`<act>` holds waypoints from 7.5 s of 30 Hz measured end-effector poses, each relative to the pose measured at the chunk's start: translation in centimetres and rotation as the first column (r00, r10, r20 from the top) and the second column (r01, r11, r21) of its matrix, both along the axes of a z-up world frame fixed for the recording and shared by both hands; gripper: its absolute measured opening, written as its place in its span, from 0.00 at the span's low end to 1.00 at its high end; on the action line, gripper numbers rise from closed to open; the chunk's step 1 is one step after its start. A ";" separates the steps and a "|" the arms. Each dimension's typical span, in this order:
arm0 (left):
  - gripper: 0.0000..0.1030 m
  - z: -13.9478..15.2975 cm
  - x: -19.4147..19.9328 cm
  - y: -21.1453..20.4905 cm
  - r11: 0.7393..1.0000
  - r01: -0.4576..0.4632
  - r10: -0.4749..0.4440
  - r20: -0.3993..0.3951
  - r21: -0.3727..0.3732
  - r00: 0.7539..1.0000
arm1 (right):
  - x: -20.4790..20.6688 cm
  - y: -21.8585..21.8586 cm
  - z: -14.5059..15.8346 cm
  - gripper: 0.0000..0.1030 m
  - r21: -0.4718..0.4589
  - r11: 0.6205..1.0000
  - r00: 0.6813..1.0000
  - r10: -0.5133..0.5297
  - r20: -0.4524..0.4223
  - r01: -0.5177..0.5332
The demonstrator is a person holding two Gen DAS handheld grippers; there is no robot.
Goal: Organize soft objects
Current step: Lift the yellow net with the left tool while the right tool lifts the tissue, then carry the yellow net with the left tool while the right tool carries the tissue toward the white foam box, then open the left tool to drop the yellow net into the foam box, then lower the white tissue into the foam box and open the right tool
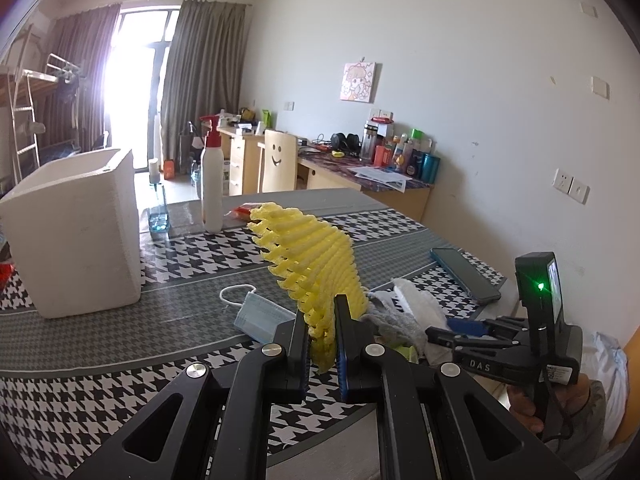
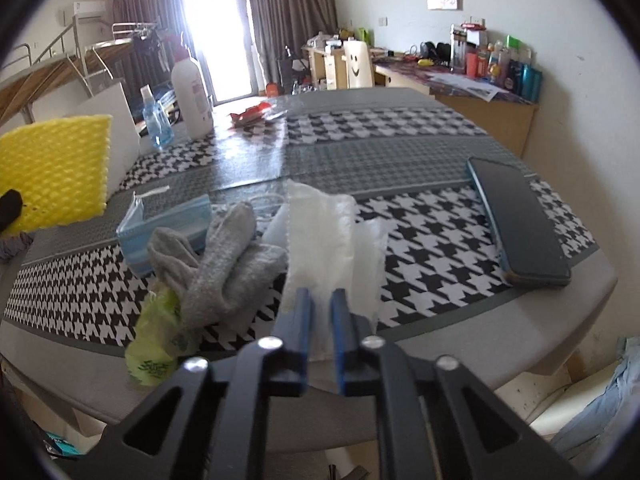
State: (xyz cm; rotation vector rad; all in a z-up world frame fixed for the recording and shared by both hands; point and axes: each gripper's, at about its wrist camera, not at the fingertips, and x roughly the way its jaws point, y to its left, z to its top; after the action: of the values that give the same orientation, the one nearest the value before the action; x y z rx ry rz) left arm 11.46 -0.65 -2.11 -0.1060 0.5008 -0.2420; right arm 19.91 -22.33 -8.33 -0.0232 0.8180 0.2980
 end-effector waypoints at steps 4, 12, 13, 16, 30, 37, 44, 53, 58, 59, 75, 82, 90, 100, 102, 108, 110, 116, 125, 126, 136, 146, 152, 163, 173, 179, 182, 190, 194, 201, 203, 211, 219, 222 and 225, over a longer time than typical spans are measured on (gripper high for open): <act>0.10 -0.1 0.1 0.2 1.000 -0.001 0.001 -0.006 -0.003 1.000 | -0.2 0.5 0.0 0.54 -0.024 1.000 1.000 0.004 0.023 -0.003; 0.10 -0.3 0.2 0.2 1.000 0.011 -0.012 -0.007 -0.007 1.000 | -0.3 1.1 -0.9 0.37 -0.068 0.998 1.000 0.000 -0.004 -0.001; 0.10 -0.3 0.3 0.2 1.000 0.013 -0.013 -0.008 -0.008 1.000 | -0.4 1.0 -0.9 0.24 -0.072 0.997 1.000 -0.008 -0.004 0.008; 0.10 -0.3 0.3 0.3 1.000 0.013 -0.013 -0.008 -0.011 1.000 | -0.3 0.4 -0.5 0.14 -0.049 0.999 1.000 -0.009 -0.015 0.008; 0.10 0.3 0.2 1.5 0.999 -0.036 0.035 0.024 0.014 0.999 | -1.7 -0.1 4.6 0.11 0.009 1.000 0.993 -0.010 0.122 0.009; 0.10 0.7 -0.1 2.0 0.997 -0.064 0.062 0.050 0.031 0.997 | -1.8 -0.2 6.0 0.11 0.058 0.998 0.989 0.001 0.148 -0.010; 0.10 1.6 -0.4 2.4 0.995 -0.086 0.083 0.079 0.047 0.993 | -1.9 0.4 7.0 0.11 0.065 0.997 0.982 0.018 0.188 -0.031; 0.10 2.8 -0.7 2.8 0.991 -0.113 0.105 0.108 0.076 0.989 | -2.5 2.8 8.7 0.11 0.069 0.990 0.961 0.100 0.256 -0.121; 0.10 3.5 -0.4 3.3 0.988 -0.123 0.112 0.122 0.088 0.986 | -2.4 4.2 9.5 0.11 0.072 0.986 0.949 0.125 0.289 -0.151; 0.10 3.6 -0.3 3.3 0.988 -0.123 0.111 0.125 0.091 0.986 | -2.3 4.5 9.7 0.11 0.075 0.985 0.946 0.129 0.296 -0.157; 0.10 5.2 0.8 4.5 0.962 -0.240 0.215 0.180 0.130 0.960 | -1.0 9.1 11.5 0.11 0.070 0.968 0.919 0.204 0.337 -0.241; 0.10 5.6 1.3 4.8 0.960 -0.247 0.221 0.185 0.130 0.958 | -0.6 10.0 12.1 0.11 0.059 0.960 0.903 0.235 0.359 -0.273; 0.10 6.3 2.0 5.2 0.952 -0.271 0.240 0.203 0.142 0.949 | -0.3 10.4 12.7 0.12 0.052 0.958 0.894 0.242 0.378 -0.281; 0.10 7.4 2.8 7.0 0.942 -0.308 0.274 0.223 0.136 0.936 | -0.3 12.3 13.9 0.12 0.044 0.947 0.874 0.277 0.399 -0.320; 0.10 7.6 3.0 7.4 0.939 -0.313 0.278 0.226 0.141 0.934 | -0.1 12.7 14.1 0.12 0.044 0.943 0.872 0.286 0.398 -0.330; 0.10 8.0 3.2 8.4 0.931 -0.334 0.295 0.240 0.146 0.925 | 0.5 14.2 14.7 0.12 0.032 0.939 0.863 0.300 0.406 -0.342; 0.10 8.0 3.3 8.7 0.924 -0.351 0.307 0.248 0.155 0.919 | 0.7 14.7 15.0 0.12 0.032 0.937 0.861 0.306 0.406 -0.347; 0.11 8.1 3.4 9.3 0.915 -0.369 0.323 0.251 0.163 0.913 | 1.1 15.8 15.4 0.12 0.027 0.930 0.854 0.324 0.408 -0.366; 0.10 8.1 3.8 10.4 0.900 -0.405 0.359 0.255 0.160 0.898 | 1.7 17.0 16.0 0.12 0.049 0.907 0.839 0.364 0.405 -0.418; 0.10 8.1 3.8 10.5 0.898 -0.409 0.362 0.257 0.161 0.896 | 1.9 17.3 16.0 0.12 0.046 0.907 0.840 0.368 0.399 -0.419; 0.11 8.6 3.8 12.0 0.875 -0.458 0.411 0.262 0.156 0.873 | 3.1 19.8 16.2 0.12 0.027 0.889 0.831 0.416 0.369 -0.457; 0.11 8.4 4.9 13.4 0.857 -0.491 0.453 0.226 0.155 0.862 | 3.7 22.0 17.2 0.12 0.029 0.856 0.798 0.468 0.379 -0.516; 0.11 8.3 6.0 15.0 0.853 -0.503 0.473 0.199 0.139 0.858 | 4.5 23.8 16.8 0.12 0.005 0.847 0.792 0.496 0.356 -0.532; 0.11 8.0 8.3 17.1 0.857 -0.498 0.480 0.143 0.135 0.865 | 4.8 24.4 16.4 0.12 0.003 0.838 0.786 0.511 0.347 -0.546; 0.10 7.0 10.4 18.0 0.864 -0.484 0.475 0.091 0.142 0.875 | 5.7 25.2 16.6 0.12 -0.013 0.847 0.793 0.504 0.342 -0.532; 0.11 6.4 11.6 18.1 0.874 -0.465 0.460 0.064 0.140 0.885 | 6.2 25.4 16.5 0.12 -0.026 0.854 0.801 0.496 0.335 -0.519; 0.16 5.9 12.3 18.4 0.887 -0.442 0.443 0.030 0.136 0.896 | 6.4 25.4 16.4 0.12 -0.031 0.857 0.804 0.493 0.333 -0.514; 0.92 6.3 10.8 18.7 0.857 -0.495 0.492 0.061 0.145 0.869 | 6.7 25.4 16.3 0.12 -0.035 0.861 0.807 0.490 0.331 -0.508; 0.95 6.9 9.6 18.6 0.845 -0.515 0.507 0.088 0.144 0.857 | 6.9 25.9 16.2 0.12 -0.030 0.859 0.809 0.492 0.322 -0.511; 0.99 7.3 7.7 18.9 0.811 -0.564 0.546 0.141 0.155 0.826 | 6.8 27.2 16.1 0.12 -0.034 0.846 0.797 0.513 0.319 -0.532; 0.99 7.4 7.0 19.3 0.807 -0.573 0.554 0.150 0.145 0.819 | 6.8 27.5 16.2 0.12 -0.034 0.843 0.793 0.518 0.320 -0.537; 0.99 7.2 6.0 19.9 0.802 -0.582 0.563 0.157 0.133 0.812 | 7.1 29.5 16.0 0.12 -0.041 0.825 0.780 0.548 0.302 -0.564; 0.99 6.9 5.3 20.0 0.803 -0.584 0.567 0.147 0.120 0.811 | 7.3 31.2 15.5 0.12 -0.036 0.809 0.774 0.573 0.270 -0.587; 0.99 6.8 5.5 19.9 0.808 -0.577 0.562 0.139 0.119 0.815 | 7.8 31.5 15.4 0.12 -0.030 0.802 0.770 0.583 0.260 -0.597; 0.99 6.5 5.1 20.0 0.810 -0.574 0.559 0.137 0.120 0.817 | 8.1 31.8 15.1 0.12 -0.029 0.797 0.769 0.590 0.246 -0.603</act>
State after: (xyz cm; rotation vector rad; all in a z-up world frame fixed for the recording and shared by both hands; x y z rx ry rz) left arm 16.57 19.30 4.42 -0.0862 0.3697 0.3843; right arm 28.04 9.48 6.76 -0.2748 0.5349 0.9084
